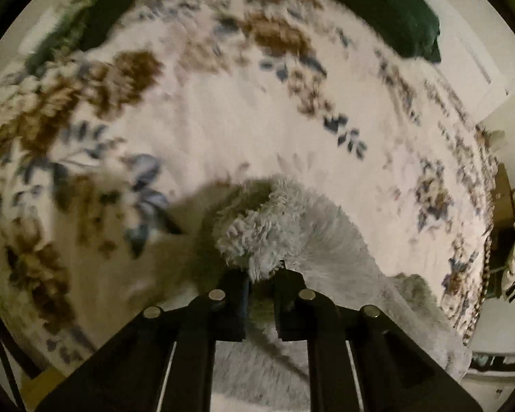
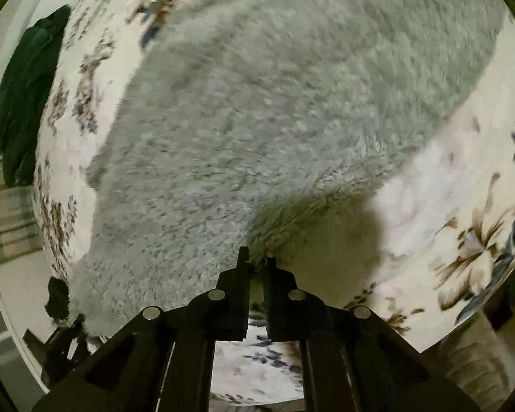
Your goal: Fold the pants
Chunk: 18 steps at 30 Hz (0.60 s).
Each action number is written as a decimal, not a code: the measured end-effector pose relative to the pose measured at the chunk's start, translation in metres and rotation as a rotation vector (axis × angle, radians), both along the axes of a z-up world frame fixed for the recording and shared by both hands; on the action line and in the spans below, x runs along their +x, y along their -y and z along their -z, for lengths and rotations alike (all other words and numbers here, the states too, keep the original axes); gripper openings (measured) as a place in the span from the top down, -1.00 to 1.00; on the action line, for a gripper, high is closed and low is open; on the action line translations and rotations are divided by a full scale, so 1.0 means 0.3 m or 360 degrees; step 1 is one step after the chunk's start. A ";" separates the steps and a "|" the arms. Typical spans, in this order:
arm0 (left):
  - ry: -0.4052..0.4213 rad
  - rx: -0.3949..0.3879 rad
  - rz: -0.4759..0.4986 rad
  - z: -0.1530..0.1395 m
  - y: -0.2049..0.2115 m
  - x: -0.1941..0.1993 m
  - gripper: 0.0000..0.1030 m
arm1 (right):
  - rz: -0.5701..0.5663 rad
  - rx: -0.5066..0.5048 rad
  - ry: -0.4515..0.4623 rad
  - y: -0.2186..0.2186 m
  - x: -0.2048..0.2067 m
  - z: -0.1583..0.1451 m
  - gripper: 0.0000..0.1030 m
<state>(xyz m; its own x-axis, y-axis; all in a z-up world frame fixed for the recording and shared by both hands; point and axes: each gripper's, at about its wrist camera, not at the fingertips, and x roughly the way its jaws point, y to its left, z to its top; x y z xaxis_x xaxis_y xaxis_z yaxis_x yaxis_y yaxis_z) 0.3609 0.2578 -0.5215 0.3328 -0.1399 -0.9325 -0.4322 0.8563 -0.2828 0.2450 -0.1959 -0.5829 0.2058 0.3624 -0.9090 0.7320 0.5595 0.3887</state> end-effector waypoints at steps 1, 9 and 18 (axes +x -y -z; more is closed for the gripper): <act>0.0026 -0.0010 -0.0034 -0.046 -0.018 -0.039 0.84 | -0.0019 -0.0008 0.0018 0.008 0.010 -0.027 0.87; -0.0081 -0.0017 -0.0135 -0.044 -0.090 -0.254 0.84 | -0.0187 -0.0050 0.0037 0.077 0.029 -0.128 0.87; -0.0371 -0.0041 -0.0150 0.198 -0.099 -0.354 0.04 | -0.0399 -0.0011 -0.0202 0.063 0.025 0.045 0.59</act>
